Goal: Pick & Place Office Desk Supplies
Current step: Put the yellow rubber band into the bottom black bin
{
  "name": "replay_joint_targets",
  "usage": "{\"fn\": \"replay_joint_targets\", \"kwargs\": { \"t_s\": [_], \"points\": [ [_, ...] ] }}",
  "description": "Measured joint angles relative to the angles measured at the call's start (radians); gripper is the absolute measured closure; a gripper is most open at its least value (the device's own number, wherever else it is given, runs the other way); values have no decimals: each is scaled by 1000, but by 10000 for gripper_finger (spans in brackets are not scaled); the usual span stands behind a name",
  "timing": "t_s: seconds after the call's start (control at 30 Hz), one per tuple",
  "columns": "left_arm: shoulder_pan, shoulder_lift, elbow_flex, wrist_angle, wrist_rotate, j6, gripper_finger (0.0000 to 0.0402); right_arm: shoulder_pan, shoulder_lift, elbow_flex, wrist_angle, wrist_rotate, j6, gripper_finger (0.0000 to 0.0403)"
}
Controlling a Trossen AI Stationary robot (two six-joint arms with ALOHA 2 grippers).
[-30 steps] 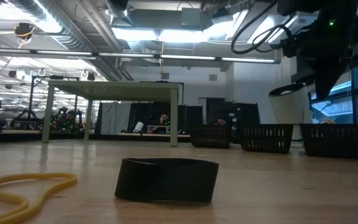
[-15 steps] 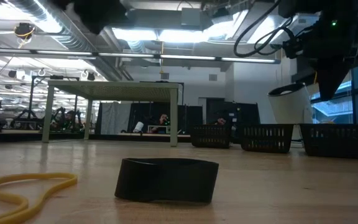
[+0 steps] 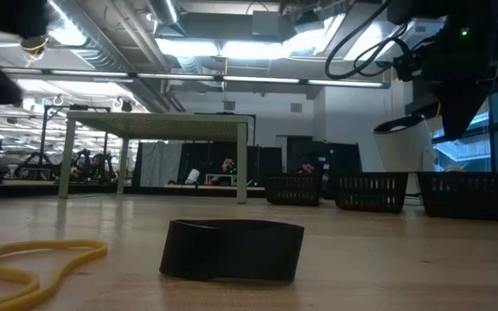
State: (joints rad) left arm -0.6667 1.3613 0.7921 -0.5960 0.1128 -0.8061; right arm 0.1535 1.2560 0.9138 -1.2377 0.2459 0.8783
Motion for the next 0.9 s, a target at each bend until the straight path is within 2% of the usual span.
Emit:
{"fn": "replay_joint_targets", "kwargs": {
  "t_s": [0.17, 0.33, 0.43, 0.77, 0.9],
  "points": [
    [-74, 0, 0, -98, -1, -73, 256, 0, 0, 0, 9, 0, 0, 142],
    [-123, 2, 0, -102, -146, -173, 256, 0, 0, 0, 20, 0, 0, 145],
    [-143, 18, 0, -141, -201, -306, 256, 0, 0, 0, 29, 0, 0, 145],
    [-189, 128, 0, -186, -43, -600, 256, 0, 0, 0, 65, 0, 0, 145],
    [-167, 194, 0, -186, 26, -641, 256, 0, 0, 0, 71, 0, 0, 145]
  ]
}}
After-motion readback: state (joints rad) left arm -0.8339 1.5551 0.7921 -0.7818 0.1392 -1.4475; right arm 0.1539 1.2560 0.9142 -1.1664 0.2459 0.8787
